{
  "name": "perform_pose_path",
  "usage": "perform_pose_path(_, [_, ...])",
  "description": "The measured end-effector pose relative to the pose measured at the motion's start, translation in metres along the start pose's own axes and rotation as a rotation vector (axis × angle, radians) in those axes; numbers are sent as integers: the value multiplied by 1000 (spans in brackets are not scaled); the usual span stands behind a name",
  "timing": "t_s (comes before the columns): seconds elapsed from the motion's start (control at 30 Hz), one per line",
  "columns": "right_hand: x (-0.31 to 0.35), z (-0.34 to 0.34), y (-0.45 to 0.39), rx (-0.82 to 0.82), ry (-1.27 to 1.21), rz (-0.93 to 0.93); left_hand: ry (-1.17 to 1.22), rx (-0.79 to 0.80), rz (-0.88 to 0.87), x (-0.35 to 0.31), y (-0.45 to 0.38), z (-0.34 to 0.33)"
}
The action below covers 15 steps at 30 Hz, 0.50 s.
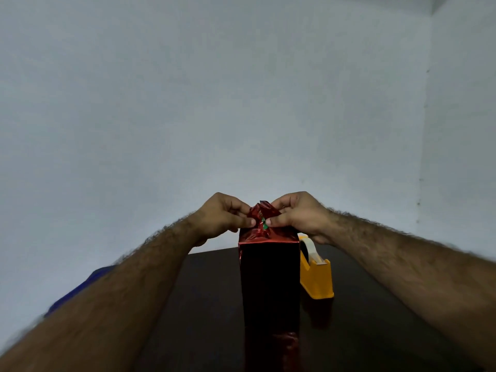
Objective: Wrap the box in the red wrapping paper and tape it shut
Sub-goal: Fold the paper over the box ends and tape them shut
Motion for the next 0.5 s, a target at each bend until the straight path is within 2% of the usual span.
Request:
perform_pose_path(0.17, [2,5,3,49,-189,13,15,-134,-30,3,0,-5])
perform_pose_path(0.33, [-11,20,7,-101,-20,-28,40,-234,-38,-3,4,-8])
perform_pose_path(0.5, [-10,18,14,-271,-106,84,71,-356,-68,-4,8,-10])
Point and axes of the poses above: each hand's wrist, its own y-axis away from the middle knuckle, its own z-axis out of the back of the hand, x = y × z, the point moved 8 cm from there along -y, towards the middle knuckle, and after that the axes turned 7 degrees about y, right-handed, at the moved point
